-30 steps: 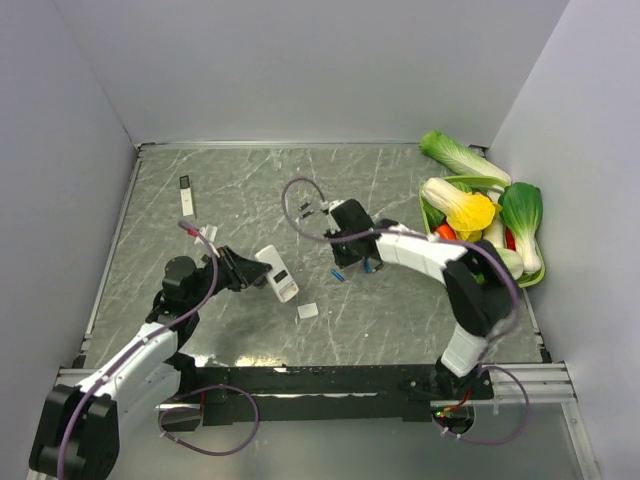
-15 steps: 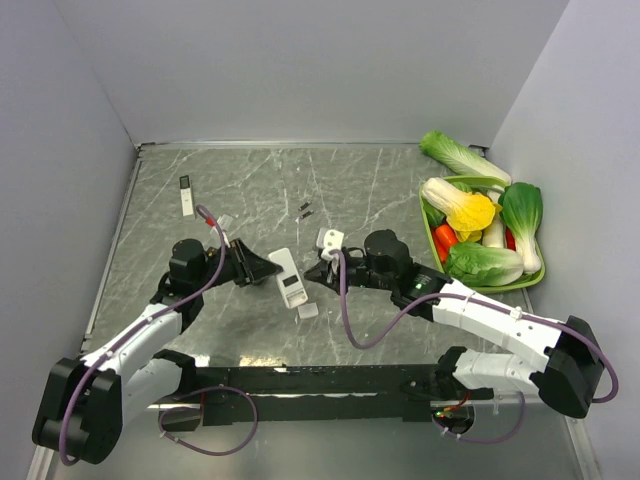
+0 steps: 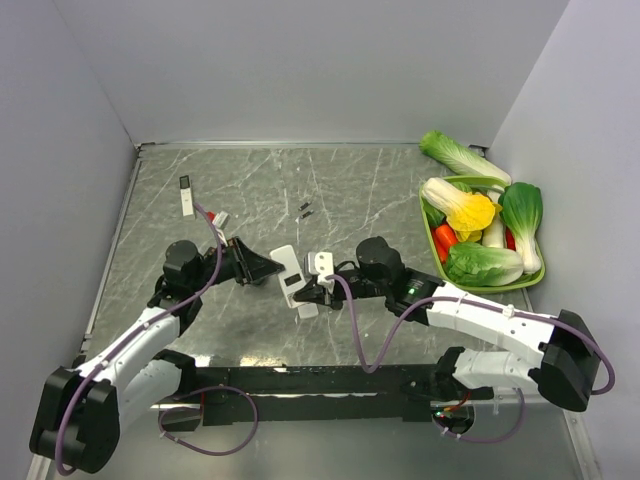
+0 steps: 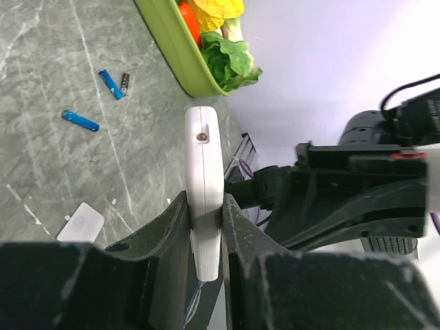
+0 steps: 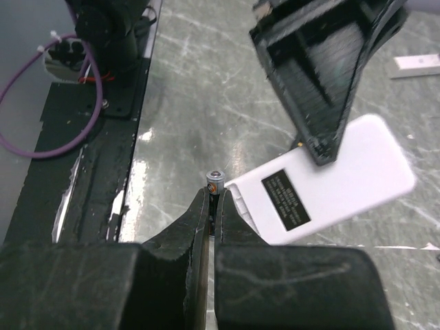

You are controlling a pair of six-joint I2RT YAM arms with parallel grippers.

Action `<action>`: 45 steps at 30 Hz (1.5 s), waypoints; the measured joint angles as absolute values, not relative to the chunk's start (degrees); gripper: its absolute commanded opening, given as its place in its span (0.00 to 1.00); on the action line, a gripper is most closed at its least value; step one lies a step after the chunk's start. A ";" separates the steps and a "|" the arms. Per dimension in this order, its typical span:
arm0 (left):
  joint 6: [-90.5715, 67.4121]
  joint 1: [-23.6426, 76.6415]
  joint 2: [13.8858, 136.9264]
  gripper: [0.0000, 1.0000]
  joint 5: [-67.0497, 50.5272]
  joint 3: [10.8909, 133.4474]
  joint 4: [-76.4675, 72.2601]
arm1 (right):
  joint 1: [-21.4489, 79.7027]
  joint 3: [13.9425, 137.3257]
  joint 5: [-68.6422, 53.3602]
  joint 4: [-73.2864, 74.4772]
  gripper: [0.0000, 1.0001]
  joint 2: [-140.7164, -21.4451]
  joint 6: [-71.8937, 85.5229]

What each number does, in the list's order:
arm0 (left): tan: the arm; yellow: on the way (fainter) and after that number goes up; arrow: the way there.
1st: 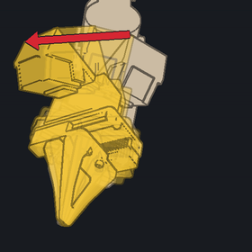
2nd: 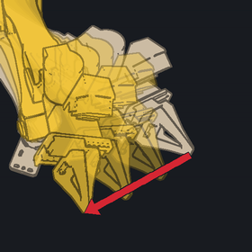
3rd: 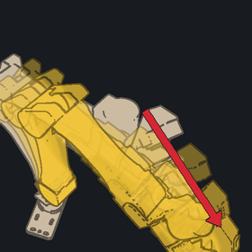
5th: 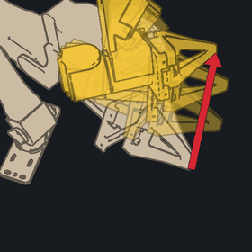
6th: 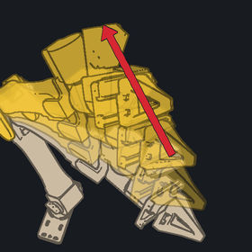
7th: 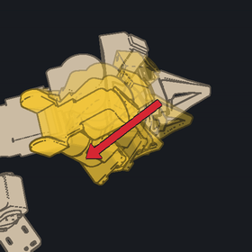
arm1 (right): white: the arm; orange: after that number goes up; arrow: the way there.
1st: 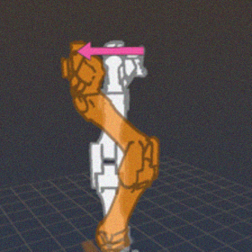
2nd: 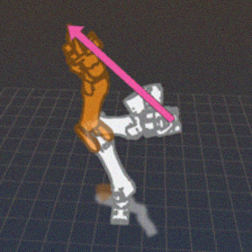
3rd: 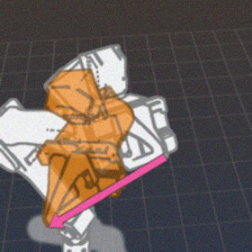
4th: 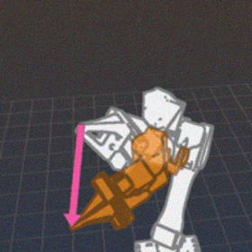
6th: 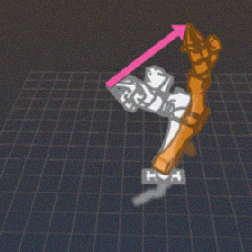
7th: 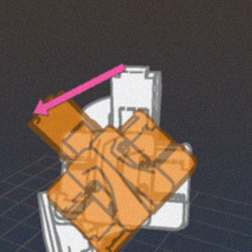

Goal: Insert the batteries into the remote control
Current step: Load the battery into the remote control.

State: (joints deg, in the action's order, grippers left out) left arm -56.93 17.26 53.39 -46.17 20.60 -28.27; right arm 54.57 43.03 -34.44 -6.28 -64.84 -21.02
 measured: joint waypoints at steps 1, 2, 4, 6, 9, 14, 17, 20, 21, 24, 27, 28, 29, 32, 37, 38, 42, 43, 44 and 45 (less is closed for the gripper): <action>-57.17 17.26 53.17 0.01 -46.44 20.60 -28.51 | 54.59 42.92 -34.61 -5.98 0.00 -65.08 -21.34; -57.32 17.26 52.97 0.01 -46.68 20.60 -28.60 | 54.61 42.74 -34.85 -5.82 0.00 -65.30 -21.61; -57.78 17.30 52.42 0.01 -46.92 20.60 -28.86 | 54.61 42.44 -35.22 -5.50 0.00 -65.58 -22.09; -57.91 17.34 51.86 0.01 -47.20 20.60 -28.91 | 54.61 41.91 -35.29 -5.52 0.00 -65.60 -22.52; -57.93 17.34 51.37 0.01 -47.66 20.60 -28.88 | 54.61 41.45 -35.27 -5.10 0.00 -65.76 -23.62; -57.89 17.32 51.35 0.01 -47.72 20.78 -28.38 | 54.63 41.12 -35.51 -4.95 0.00 -65.78 -25.39; -57.71 17.32 51.33 0.01 -47.75 21.34 -27.64 | 54.76 41.06 -35.70 -4.82 0.00 -65.78 -25.91; -57.69 17.34 51.33 0.01 -47.79 22.00 -27.09 | 54.76 41.06 -36.32 -4.89 0.00 -65.78 -26.35; -57.71 17.34 51.33 0.01 -47.81 22.06 -27.03 | 54.76 41.04 -36.53 -4.93 0.00 -65.78 -26.52; -57.71 17.34 51.33 0.01 -48.03 22.22 -26.68 | 54.76 41.06 -37.06 -5.04 0.00 -65.78 -26.76; -57.54 17.37 51.33 0.01 -48.12 22.28 -26.09 | 54.76 41.06 -37.41 -5.04 0.00 -65.78 -27.03; -57.32 17.39 51.33 0.01 -48.12 22.41 -25.61 | 54.76 41.06 -37.54 -5.04 0.00 -65.78 -27.14; -57.04 17.47 51.33 0.01 -48.12 22.57 -25.10 | 54.76 41.06 -37.63 -5.04 0.00 -65.76 -27.20; -56.31 17.63 51.35 0.01 -48.16 22.87 -24.38 | 54.76 41.06 -37.80 -5.06 0.00 -65.63 -27.59; -56.16 17.74 51.37 0.01 -48.18 22.96 -24.01 | 54.76 41.10 -38.04 -5.17 0.00 -65.43 -28.21; -56.16 17.74 51.37 0.01 -48.16 22.96 -23.94 | 54.76 41.10 -38.04 -5.19 0.00 -65.43 -28.25; -55.77 17.89 51.37 0.01 -48.21 23.18 -22.70 | 54.76 41.12 -38.06 -5.69 0.00 -65.43 -28.40; -55.68 17.93 51.35 0.01 -48.23 23.22 -22.57 | 54.76 41.12 -38.06 -5.89 0.00 -65.43 -28.45; -55.55 17.98 51.35 0.01 -48.23 23.33 -22.35 | 54.76 41.12 -38.04 -6.02 0.00 -65.45 -28.47; -55.31 18.00 51.35 0.01 -48.23 23.51 -21.93 | 54.76 41.12 -38.06 -6.20 0.00 -65.45 -28.49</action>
State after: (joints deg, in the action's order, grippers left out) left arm -55.31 18.00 51.35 -48.23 23.51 -21.93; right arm 54.76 41.12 -38.06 -6.20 -65.45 -28.49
